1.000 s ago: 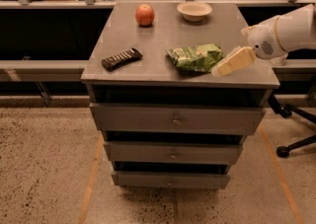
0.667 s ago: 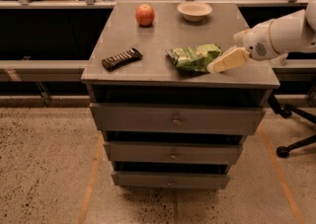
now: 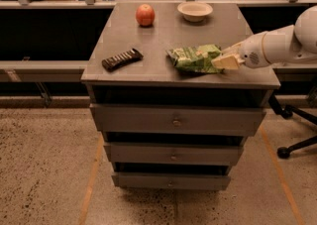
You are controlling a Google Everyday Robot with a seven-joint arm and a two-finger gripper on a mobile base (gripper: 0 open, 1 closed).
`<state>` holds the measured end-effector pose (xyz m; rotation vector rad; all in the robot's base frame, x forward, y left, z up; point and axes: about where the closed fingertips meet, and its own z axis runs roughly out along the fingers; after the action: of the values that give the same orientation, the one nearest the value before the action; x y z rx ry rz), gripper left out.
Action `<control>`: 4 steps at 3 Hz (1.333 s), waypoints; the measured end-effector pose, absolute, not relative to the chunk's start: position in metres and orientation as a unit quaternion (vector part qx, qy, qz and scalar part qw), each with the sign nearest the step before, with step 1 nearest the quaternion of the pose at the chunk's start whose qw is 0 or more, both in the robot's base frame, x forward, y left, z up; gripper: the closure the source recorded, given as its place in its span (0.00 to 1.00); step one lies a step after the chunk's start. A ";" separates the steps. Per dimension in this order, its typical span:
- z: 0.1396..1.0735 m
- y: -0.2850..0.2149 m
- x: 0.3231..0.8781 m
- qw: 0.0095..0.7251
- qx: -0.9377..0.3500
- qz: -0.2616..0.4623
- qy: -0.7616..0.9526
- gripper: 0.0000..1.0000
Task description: Move green jalapeno chip bag near apple
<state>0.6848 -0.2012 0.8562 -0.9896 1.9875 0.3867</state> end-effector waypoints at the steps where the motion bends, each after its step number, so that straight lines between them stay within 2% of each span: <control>1: 0.851 -0.188 0.699 0.443 -0.410 0.178 0.777 0.87; 2: 0.868 -0.156 0.725 0.467 -0.405 0.190 0.762 1.00; 4: 0.894 -0.098 0.809 0.503 -0.388 0.164 0.755 1.00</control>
Offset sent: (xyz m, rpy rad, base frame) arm 0.0772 0.0845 0.0410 0.1591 -0.1192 0.0426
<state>0.8091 -0.0983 0.8945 -0.9380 1.8225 0.3966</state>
